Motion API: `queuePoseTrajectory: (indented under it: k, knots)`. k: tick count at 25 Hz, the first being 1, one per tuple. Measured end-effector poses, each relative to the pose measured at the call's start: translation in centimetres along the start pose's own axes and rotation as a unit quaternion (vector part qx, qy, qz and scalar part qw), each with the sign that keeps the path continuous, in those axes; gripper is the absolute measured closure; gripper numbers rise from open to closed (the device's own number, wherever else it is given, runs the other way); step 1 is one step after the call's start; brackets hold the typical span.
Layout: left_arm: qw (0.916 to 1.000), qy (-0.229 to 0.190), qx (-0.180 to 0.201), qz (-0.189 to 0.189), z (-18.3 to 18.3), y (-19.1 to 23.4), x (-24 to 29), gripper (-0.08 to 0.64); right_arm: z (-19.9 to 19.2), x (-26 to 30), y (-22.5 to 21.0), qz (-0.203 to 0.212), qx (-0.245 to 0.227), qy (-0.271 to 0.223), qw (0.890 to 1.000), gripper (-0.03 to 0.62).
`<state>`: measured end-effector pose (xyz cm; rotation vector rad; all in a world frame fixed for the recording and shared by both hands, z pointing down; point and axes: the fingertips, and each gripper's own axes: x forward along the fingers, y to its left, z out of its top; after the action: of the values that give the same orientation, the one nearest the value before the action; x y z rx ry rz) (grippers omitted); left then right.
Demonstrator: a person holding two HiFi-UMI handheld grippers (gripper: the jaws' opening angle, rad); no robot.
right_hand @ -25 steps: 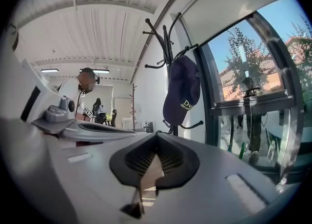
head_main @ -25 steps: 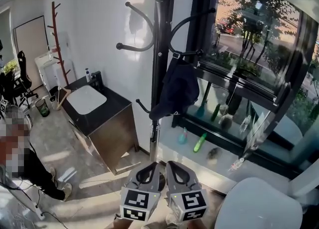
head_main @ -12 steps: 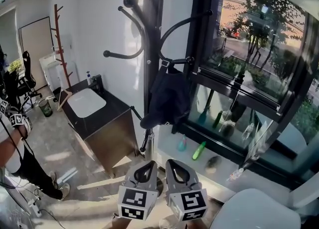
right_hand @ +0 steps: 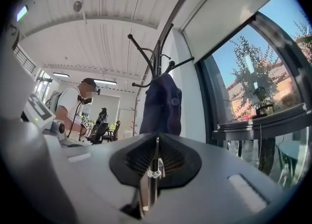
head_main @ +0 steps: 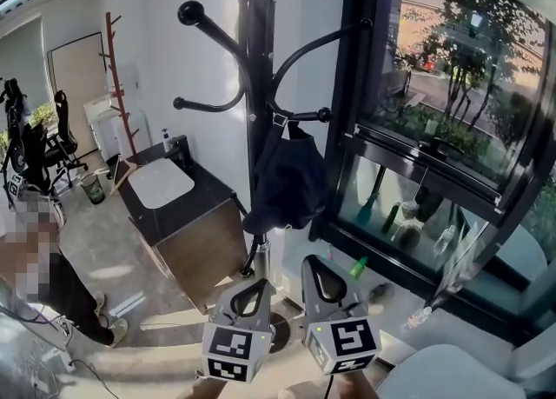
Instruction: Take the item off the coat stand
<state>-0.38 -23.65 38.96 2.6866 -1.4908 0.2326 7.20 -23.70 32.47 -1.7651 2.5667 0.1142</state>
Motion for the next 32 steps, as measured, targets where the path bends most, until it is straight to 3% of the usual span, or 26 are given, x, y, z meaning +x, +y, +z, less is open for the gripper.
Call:
queuePoseTrajectory:
  k: [11, 16, 24, 28, 32]
  knots:
    - [0.9998, -0.003, 0.015, 0.013, 1.0, 0.3, 1.9, 0.555, 5.4, 2.9, -3.1, 0.001, -0.028, -0.065, 0.998, 0.506]
    - [0.9998, -0.004, 0.015, 0.016, 1.0, 0.6, 2.5, 0.557, 6.2, 4.4, -4.0, 0.003, -0.038, -0.065, 0.997, 0.482]
    - [0.9995, -0.009, 0.012, 0.028, 1.2, 1.9, 2.7, 0.557, 6.3, 7.5, -3.9, 0.037, -0.017, -0.057, 0.998, 0.439]
    - [0.9993, -0.013, 0.01, 0.034, 1.5, 2.6, 2.5, 0.555, 6.4, 8.9, -3.3, 0.048, -0.02, -0.058, 0.997, 0.451]
    - [0.9991, -0.015, 0.01, 0.039, 1.6, 3.2, 2.1, 0.557, 6.8, 9.2, -3.4, 0.036, -0.028, -0.065, 0.997, 0.558]
